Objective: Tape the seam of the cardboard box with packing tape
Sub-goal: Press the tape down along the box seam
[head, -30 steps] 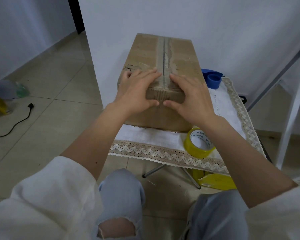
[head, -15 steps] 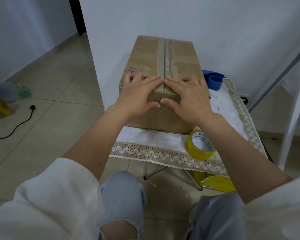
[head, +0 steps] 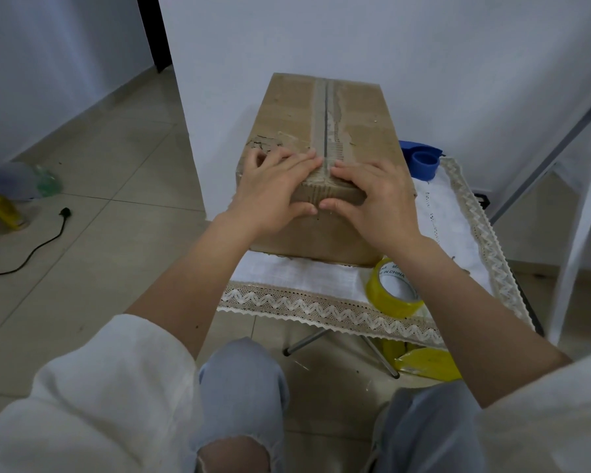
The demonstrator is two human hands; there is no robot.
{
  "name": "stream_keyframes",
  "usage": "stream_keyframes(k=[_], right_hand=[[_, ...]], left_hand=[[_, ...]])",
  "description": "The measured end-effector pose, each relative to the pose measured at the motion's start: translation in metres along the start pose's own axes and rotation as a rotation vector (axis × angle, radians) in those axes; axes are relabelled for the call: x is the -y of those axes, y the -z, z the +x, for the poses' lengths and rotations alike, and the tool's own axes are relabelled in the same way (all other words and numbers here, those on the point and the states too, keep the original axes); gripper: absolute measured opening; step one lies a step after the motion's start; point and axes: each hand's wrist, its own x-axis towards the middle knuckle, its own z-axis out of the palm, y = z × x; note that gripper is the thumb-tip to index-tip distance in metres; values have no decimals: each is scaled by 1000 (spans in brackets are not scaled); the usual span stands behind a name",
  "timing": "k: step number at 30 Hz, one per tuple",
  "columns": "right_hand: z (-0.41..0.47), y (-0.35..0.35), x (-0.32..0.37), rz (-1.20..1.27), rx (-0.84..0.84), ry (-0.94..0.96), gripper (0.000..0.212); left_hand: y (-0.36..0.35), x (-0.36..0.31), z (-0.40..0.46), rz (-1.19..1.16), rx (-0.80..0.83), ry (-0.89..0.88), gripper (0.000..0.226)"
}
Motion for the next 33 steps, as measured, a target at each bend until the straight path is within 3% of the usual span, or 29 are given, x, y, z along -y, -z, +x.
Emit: stream_keyframes(k=[12, 17, 24, 29, 33], right_hand=[[-13, -5, 6, -185, -56, -119, 69], [-14, -9, 5, -143, -65, -138, 66], [-18, 3, -6, -37, 54, -99, 64], [-19, 10, -7, -47, 134, -90, 76], [-18, 8, -2, -22, 66, -128, 68]], left_hand=[[-1, 1, -2, 59, 27, -11, 94], [-2, 0, -2, 47, 24, -2, 90], [-1, 1, -1, 35, 62, -1, 89], [2, 2, -2, 2, 69, -12, 89], [1, 0, -4, -29, 7, -14, 74]])
